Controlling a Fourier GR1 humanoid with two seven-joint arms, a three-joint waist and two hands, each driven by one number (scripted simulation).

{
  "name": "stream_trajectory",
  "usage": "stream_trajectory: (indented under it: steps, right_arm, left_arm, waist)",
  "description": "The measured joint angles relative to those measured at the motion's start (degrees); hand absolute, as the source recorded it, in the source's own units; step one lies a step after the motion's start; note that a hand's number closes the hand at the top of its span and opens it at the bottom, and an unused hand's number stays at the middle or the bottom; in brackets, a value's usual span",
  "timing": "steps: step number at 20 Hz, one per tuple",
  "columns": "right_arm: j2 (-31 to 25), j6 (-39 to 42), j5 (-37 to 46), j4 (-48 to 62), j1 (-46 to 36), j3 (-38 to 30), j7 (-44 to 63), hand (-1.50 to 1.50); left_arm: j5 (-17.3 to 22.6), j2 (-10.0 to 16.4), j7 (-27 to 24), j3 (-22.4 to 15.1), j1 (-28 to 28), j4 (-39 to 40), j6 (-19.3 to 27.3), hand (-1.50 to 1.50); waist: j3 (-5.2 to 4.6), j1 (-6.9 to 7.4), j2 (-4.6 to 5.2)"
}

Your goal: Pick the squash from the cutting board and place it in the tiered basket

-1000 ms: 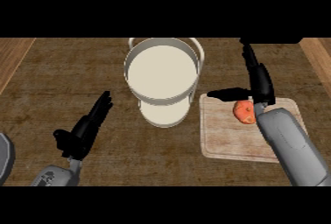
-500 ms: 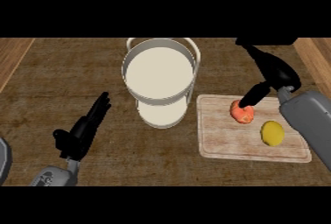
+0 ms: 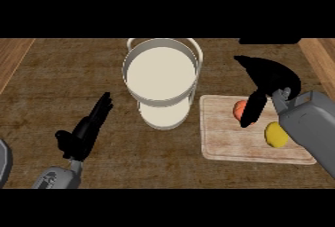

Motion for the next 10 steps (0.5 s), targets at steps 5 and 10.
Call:
stream_trajectory:
  steps: [5, 10]
  right_arm:
    - [1.6, -1.2, 4.62, -4.19, 3.37, -1.39, 3.09, -1.5]
    - [1.88, -1.34, 9.46, -2.46, 5.98, -0.55, 4.1, -1.5]
  left_arm:
    - [-1.25, -1.17, 0.52, 0.47, 0.09, -0.67, -0.16, 0.0]
    - [-1.59, -1.23, 0.41, 1.19, 0.06, -0.3, -1.36, 0.0]
  waist:
    - [0.08, 0.51, 0.29]
    - [0.09, 0.76, 0.46]
